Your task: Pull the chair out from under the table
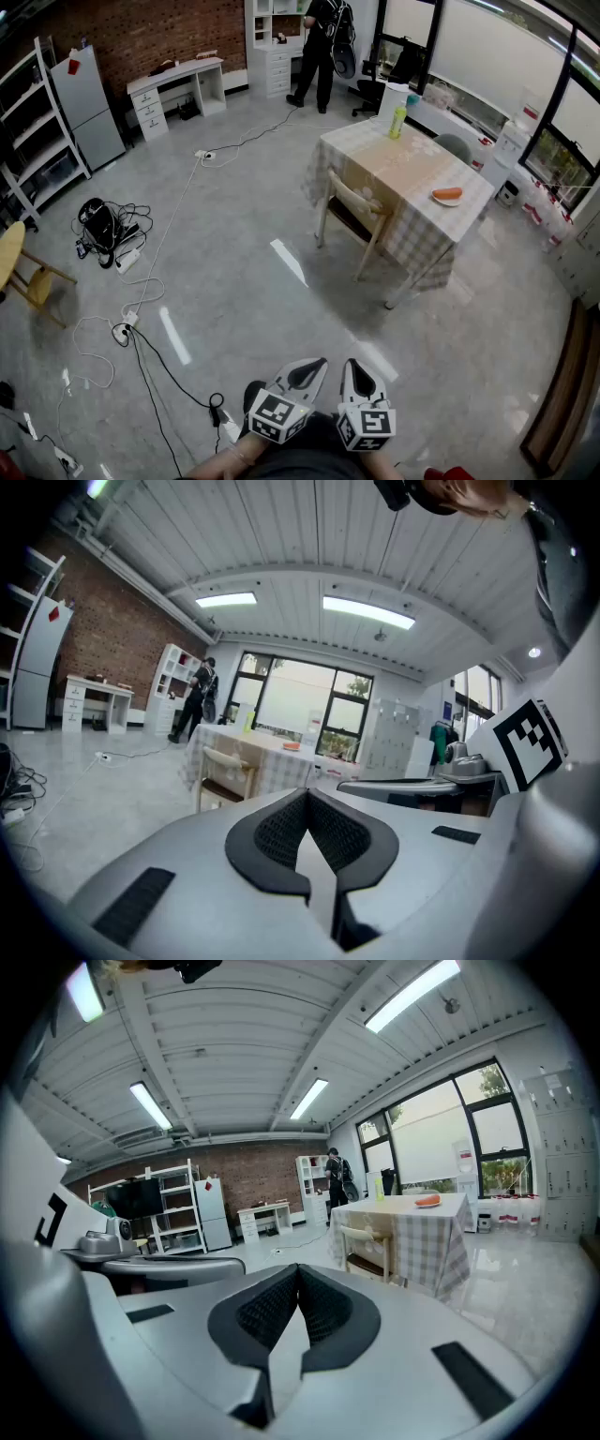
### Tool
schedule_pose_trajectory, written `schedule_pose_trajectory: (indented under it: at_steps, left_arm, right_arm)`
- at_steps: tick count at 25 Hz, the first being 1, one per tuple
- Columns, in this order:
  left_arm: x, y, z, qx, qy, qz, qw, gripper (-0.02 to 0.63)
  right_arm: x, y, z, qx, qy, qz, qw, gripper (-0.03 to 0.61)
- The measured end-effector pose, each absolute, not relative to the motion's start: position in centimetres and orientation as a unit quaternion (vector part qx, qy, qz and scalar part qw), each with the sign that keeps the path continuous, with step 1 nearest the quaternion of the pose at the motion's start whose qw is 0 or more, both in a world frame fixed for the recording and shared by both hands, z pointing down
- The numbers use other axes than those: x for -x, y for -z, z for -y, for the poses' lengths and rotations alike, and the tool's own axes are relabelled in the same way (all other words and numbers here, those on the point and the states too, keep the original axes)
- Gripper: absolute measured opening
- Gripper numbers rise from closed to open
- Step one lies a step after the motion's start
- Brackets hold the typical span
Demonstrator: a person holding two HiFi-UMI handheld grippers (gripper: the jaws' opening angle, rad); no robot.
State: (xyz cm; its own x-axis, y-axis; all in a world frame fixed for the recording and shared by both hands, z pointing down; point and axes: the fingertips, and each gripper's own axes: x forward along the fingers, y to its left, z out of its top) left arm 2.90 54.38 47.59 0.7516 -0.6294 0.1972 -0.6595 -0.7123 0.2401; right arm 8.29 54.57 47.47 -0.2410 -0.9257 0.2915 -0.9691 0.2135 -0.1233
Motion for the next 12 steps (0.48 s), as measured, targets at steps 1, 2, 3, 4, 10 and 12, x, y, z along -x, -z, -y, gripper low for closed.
schedule_pose_trajectory:
  at_steps: [1,2,3,4,10,12]
  left_arm:
    - [-2.9,-47.6,-54.6,-0.923,-0.05,0.35,0.15,0.009]
    - [-3.0,-47.7,-54.8,-0.923,-0.05,0.35,0.15,0.009]
    - [-3.0,-47.7,-55.0,-0.923,-0.051,0.351,0.15,0.009]
    - [-3.1,-47.8,-55.2,-0.923,-0.052,0.35,0.149,0.009]
    - [-3.0,-48.5,-56.1,-0.923,-0.058,0.348,0.157,0.009]
    - [-2.8,-48.6,-55.7,-0.921,-0.06,0.35,0.159,0.009]
  right_arm:
    - [-8.3,-47.5,-54.7,-0.611,-0.141,0.775,0.077,0.011]
    - [-8.4,-47.6,-54.9,-0.61,-0.141,0.776,0.077,0.011]
    - [-8.4,-47.7,-55.1,-0.61,-0.143,0.776,0.076,0.011]
    - [-8.4,-47.8,-55.2,-0.609,-0.147,0.776,0.074,0.012]
    - [-8.1,-48.6,-55.7,-0.606,-0.169,0.775,0.068,0.012]
    - [-8.3,-48.8,-55.4,-0.609,-0.173,0.771,0.068,0.012]
